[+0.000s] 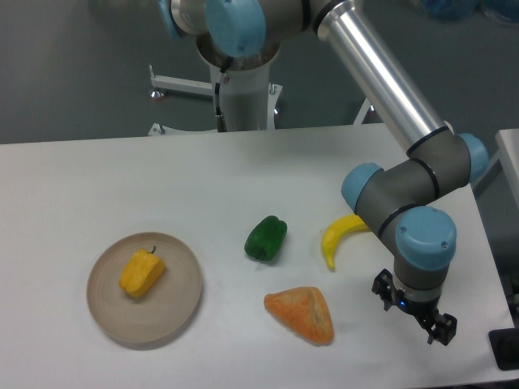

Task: Pick up the yellow pepper from the plate
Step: 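Move the gripper from beside the banana over to the plate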

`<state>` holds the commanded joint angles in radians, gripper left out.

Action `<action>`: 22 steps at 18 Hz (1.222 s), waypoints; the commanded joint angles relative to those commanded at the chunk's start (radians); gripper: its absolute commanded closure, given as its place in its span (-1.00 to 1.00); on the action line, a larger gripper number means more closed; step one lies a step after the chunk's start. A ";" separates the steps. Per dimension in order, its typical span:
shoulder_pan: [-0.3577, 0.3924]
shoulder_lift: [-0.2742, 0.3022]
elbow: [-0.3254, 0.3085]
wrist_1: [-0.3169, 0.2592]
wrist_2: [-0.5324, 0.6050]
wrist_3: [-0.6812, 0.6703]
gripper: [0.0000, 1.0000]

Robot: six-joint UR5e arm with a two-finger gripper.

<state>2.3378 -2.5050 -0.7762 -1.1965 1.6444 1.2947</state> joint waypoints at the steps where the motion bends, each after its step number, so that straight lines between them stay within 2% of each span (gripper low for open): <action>1: -0.002 -0.002 -0.002 0.002 0.000 -0.002 -1.00; 10: -0.037 0.018 -0.020 -0.008 -0.015 -0.012 -1.00; 16: -0.086 0.106 -0.127 -0.009 -0.014 -0.070 -1.00; 22: -0.143 0.242 -0.276 -0.020 -0.014 -0.146 -1.00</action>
<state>2.1952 -2.2629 -1.0521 -1.2164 1.6306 1.1491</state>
